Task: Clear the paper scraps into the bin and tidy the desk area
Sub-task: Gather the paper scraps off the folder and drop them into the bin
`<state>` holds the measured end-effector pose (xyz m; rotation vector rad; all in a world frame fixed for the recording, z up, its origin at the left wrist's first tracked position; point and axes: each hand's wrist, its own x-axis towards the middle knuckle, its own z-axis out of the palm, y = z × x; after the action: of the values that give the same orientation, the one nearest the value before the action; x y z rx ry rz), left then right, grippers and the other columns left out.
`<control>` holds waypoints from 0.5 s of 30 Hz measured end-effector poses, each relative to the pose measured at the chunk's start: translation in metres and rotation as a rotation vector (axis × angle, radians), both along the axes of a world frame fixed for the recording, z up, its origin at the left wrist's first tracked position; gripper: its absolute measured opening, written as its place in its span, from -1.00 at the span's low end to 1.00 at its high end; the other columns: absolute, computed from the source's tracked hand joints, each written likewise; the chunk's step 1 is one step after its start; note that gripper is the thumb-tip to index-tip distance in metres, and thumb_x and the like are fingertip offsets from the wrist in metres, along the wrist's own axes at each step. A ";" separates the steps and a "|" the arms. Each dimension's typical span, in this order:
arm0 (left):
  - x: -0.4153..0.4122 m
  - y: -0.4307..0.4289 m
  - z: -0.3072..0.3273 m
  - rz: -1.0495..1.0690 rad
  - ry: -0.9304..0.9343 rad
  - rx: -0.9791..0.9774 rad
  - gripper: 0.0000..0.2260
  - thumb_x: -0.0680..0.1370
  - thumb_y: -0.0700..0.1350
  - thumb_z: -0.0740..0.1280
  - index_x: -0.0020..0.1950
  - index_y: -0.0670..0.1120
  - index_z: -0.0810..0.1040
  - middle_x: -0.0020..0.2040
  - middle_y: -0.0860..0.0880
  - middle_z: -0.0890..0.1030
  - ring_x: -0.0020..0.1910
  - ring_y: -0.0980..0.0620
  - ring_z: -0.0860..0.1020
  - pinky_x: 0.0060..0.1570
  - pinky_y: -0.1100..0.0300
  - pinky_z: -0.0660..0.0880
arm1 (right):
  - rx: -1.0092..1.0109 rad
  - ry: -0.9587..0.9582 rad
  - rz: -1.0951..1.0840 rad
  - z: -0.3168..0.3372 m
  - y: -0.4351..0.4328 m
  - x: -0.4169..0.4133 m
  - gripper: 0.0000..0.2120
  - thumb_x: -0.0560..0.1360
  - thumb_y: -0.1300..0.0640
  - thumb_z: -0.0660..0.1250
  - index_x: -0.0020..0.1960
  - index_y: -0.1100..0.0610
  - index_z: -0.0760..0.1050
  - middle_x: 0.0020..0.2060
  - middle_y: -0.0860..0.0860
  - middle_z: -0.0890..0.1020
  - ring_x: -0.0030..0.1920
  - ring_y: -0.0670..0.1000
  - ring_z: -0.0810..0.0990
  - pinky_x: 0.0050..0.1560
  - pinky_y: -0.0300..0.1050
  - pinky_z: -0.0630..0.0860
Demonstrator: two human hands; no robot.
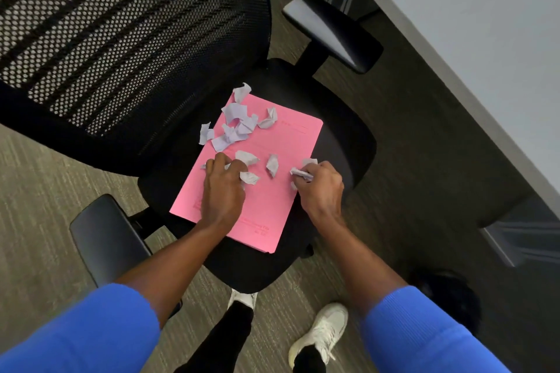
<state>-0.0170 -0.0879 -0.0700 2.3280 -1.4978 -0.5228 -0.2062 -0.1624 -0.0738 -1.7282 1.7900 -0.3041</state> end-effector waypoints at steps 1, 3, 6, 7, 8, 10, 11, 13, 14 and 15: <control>-0.002 0.001 0.002 0.015 0.009 -0.018 -0.65 0.49 -0.46 0.42 0.22 -0.19 0.68 0.17 -0.15 0.54 0.17 -0.17 0.50 0.05 -0.08 0.60 | -0.003 -0.007 -0.029 0.000 0.005 -0.004 -0.83 0.55 0.04 0.49 0.07 0.10 0.74 -0.05 -0.01 0.56 -0.11 -0.04 0.51 -0.26 -0.31 0.29; -0.008 0.004 0.006 0.044 0.025 -0.040 -0.67 0.50 -0.47 0.40 0.19 -0.19 0.68 0.15 -0.15 0.54 0.16 -0.16 0.50 0.04 -0.09 0.60 | -0.005 -0.025 -0.077 0.000 0.015 -0.013 -0.83 0.54 0.02 0.51 0.06 0.09 0.74 -0.08 -0.05 0.52 -0.15 -0.06 0.46 -0.29 -0.37 0.22; -0.024 0.014 0.011 0.038 0.039 -0.050 -0.68 0.49 -0.48 0.39 0.16 -0.19 0.69 0.12 -0.15 0.54 0.14 -0.18 0.50 0.03 -0.11 0.59 | 0.006 -0.048 -0.140 -0.001 0.032 -0.026 -0.83 0.53 0.00 0.52 0.05 0.06 0.76 -0.07 -0.02 0.59 -0.14 -0.06 0.46 -0.15 -0.20 0.37; -0.031 0.018 0.013 0.019 0.045 -0.057 -0.67 0.48 -0.48 0.39 0.16 -0.19 0.69 0.11 -0.15 0.54 0.13 -0.18 0.51 0.02 -0.10 0.58 | 0.009 -0.061 -0.161 -0.001 0.039 -0.030 -0.83 0.52 -0.01 0.53 0.05 0.04 0.76 -0.06 -0.01 0.62 -0.13 -0.05 0.48 -0.12 -0.16 0.39; -0.039 0.023 0.014 0.000 0.050 -0.066 -0.67 0.47 -0.49 0.39 0.14 -0.19 0.69 0.09 -0.15 0.54 0.12 -0.18 0.51 0.01 -0.09 0.58 | 0.012 -0.083 -0.179 0.000 0.045 -0.035 -0.83 0.51 -0.02 0.53 0.04 0.03 0.77 -0.06 0.00 0.63 -0.13 -0.04 0.52 -0.11 -0.13 0.42; -0.057 0.032 0.017 -0.028 0.065 -0.080 -0.67 0.46 -0.49 0.39 0.12 -0.18 0.69 0.07 -0.15 0.54 0.10 -0.18 0.51 -0.03 -0.07 0.56 | 0.020 -0.126 -0.216 0.001 0.058 -0.045 -0.84 0.50 -0.04 0.54 0.01 0.01 0.77 -0.10 -0.01 0.62 -0.10 0.02 0.59 -0.10 -0.07 0.51; -0.067 0.035 0.019 -0.039 0.075 -0.082 -0.68 0.46 -0.49 0.39 0.10 -0.18 0.69 0.06 -0.14 0.54 0.09 -0.18 0.51 -0.06 -0.07 0.56 | 0.026 -0.133 -0.234 0.002 0.065 -0.050 -0.84 0.50 -0.04 0.54 0.00 0.02 0.77 -0.11 -0.01 0.61 -0.10 0.04 0.61 -0.09 -0.04 0.55; -0.088 0.041 0.020 -0.071 0.096 -0.088 -0.67 0.45 -0.48 0.38 0.09 -0.15 0.69 0.05 -0.12 0.54 0.07 -0.15 0.51 -0.10 -0.04 0.54 | 0.036 -0.145 -0.279 0.003 0.077 -0.063 -0.85 0.50 -0.04 0.55 -0.02 0.02 0.78 -0.13 0.01 0.63 -0.11 0.07 0.63 -0.06 0.01 0.57; -0.099 0.044 0.020 -0.096 0.106 -0.088 -0.66 0.45 -0.48 0.36 0.08 -0.13 0.69 0.04 -0.10 0.54 0.07 -0.13 0.50 -0.11 -0.02 0.54 | 0.040 -0.153 -0.304 0.003 0.084 -0.071 -0.85 0.49 -0.03 0.55 -0.02 0.02 0.78 -0.13 0.03 0.64 -0.11 0.08 0.64 -0.05 0.02 0.57; -0.111 0.047 0.020 -0.124 0.116 -0.086 -0.64 0.44 -0.49 0.36 0.09 -0.12 0.69 0.04 -0.08 0.54 0.06 -0.11 0.50 -0.12 0.00 0.54 | 0.042 -0.155 -0.329 0.002 0.090 -0.079 -0.86 0.48 -0.02 0.56 -0.02 0.02 0.79 -0.13 0.04 0.64 -0.10 0.09 0.64 -0.04 0.00 0.55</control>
<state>-0.1283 -0.0411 -0.0499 2.1121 -1.5844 -0.6018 -0.2856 -0.0729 -0.0714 -1.3390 1.9457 -0.5189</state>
